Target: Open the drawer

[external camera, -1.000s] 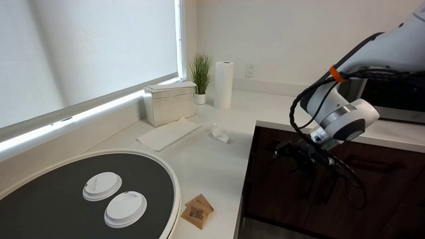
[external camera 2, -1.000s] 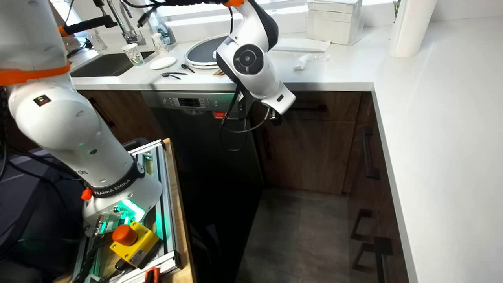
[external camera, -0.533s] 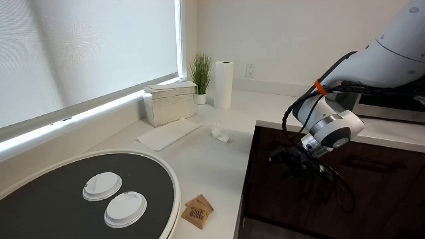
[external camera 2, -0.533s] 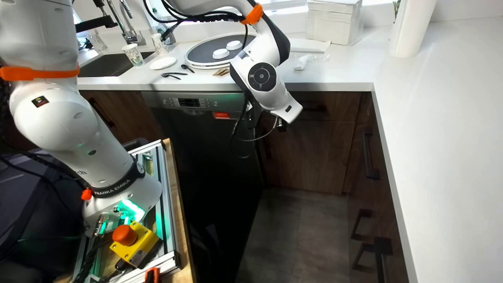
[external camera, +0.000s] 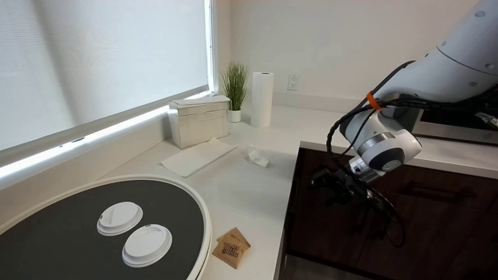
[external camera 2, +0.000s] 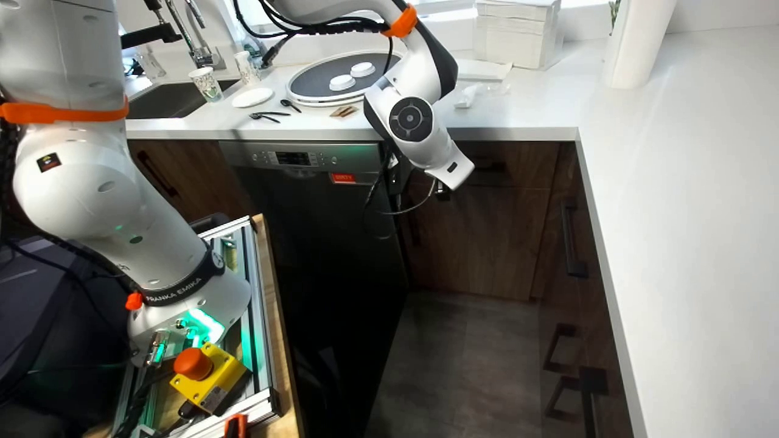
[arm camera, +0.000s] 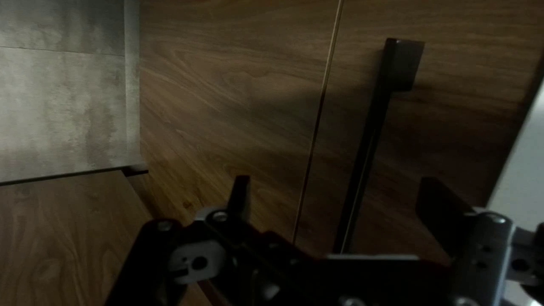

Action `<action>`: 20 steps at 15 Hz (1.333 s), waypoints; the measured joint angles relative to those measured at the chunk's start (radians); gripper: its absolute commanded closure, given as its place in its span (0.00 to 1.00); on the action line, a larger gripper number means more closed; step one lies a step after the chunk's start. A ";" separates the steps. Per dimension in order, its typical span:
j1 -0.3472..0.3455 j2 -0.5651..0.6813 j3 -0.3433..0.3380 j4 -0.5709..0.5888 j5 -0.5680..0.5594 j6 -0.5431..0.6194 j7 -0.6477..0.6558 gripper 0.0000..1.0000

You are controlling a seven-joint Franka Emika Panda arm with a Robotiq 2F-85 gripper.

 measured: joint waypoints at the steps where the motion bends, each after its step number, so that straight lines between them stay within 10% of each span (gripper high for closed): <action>1: -0.001 0.008 0.000 0.013 0.011 0.000 0.005 0.00; 20: -0.013 0.197 0.043 0.209 0.040 0.037 0.205 0.00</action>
